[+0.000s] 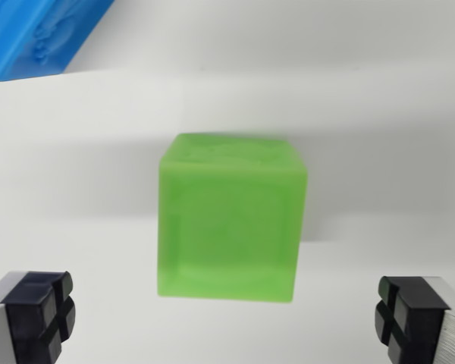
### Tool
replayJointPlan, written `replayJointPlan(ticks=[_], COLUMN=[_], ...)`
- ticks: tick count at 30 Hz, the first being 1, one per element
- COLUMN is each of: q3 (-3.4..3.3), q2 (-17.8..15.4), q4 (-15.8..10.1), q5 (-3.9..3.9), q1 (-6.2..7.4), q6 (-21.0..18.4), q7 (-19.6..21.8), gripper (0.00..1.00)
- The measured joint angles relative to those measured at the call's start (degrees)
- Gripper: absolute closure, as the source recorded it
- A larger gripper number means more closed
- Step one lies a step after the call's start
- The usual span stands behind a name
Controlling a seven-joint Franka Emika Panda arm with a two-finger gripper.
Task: Stack cube
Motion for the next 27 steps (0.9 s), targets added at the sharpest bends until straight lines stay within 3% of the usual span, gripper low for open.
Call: replayJointPlan(ticks=[4, 13, 21, 27], q3=[-0.79, -2.78, -4.23, -4.88], q2=[3.32, 8.54, 11.79, 13.25], q4=[0.46, 1.53, 2.34, 2.82], q5=[-1.44, -3.34, -3.64, -3.64], q1=[0.48, 2.05, 3.43, 4.09], q6=[2.71, 6.97, 9.48, 10.46], q7=[1.07, 2.57, 2.91, 2.91], gripper=[0.0, 0.0, 0.0, 0.0])
